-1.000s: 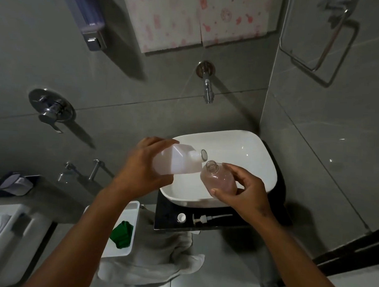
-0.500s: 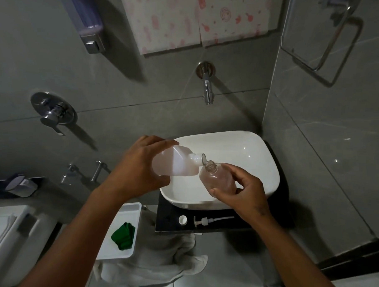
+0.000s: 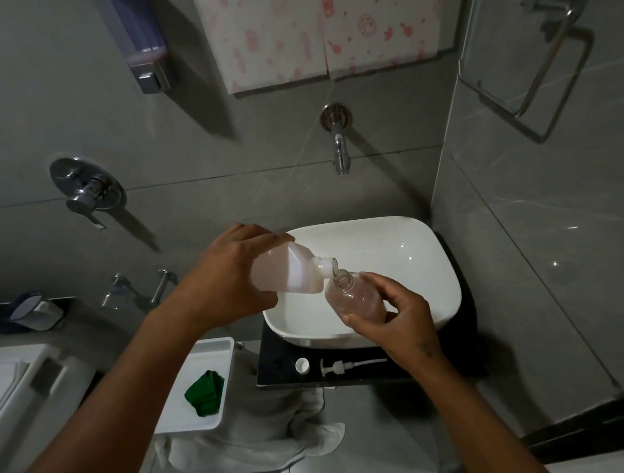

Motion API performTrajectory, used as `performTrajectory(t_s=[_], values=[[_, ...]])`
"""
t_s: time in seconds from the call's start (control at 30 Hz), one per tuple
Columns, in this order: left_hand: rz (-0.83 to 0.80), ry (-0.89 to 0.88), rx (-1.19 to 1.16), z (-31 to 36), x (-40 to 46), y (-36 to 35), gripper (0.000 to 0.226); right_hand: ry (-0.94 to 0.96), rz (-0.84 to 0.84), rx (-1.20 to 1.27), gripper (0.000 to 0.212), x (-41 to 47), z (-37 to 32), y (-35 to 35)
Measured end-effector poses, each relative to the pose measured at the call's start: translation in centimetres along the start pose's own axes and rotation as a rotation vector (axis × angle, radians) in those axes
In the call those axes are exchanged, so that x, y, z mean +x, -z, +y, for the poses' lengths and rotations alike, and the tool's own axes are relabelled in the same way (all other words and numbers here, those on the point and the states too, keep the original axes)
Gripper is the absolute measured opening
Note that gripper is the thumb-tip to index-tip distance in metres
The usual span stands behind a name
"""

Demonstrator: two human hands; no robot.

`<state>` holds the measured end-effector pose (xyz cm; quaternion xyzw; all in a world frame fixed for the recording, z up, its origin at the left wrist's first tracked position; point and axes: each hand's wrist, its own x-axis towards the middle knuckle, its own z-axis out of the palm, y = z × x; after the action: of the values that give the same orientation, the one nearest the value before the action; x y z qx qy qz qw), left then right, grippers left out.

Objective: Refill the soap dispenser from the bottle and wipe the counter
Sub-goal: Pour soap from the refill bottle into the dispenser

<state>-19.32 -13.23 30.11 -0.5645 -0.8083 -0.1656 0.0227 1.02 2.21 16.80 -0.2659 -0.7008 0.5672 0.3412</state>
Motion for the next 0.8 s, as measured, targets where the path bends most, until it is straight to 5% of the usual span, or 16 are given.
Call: performTrajectory(t_s=[0.8], values=[[-0.014,-0.038,0.125,0.92,-0.58,0.64,0.088,-0.022,0.014,-0.026,0.063,-0.47,0.26,-0.32]])
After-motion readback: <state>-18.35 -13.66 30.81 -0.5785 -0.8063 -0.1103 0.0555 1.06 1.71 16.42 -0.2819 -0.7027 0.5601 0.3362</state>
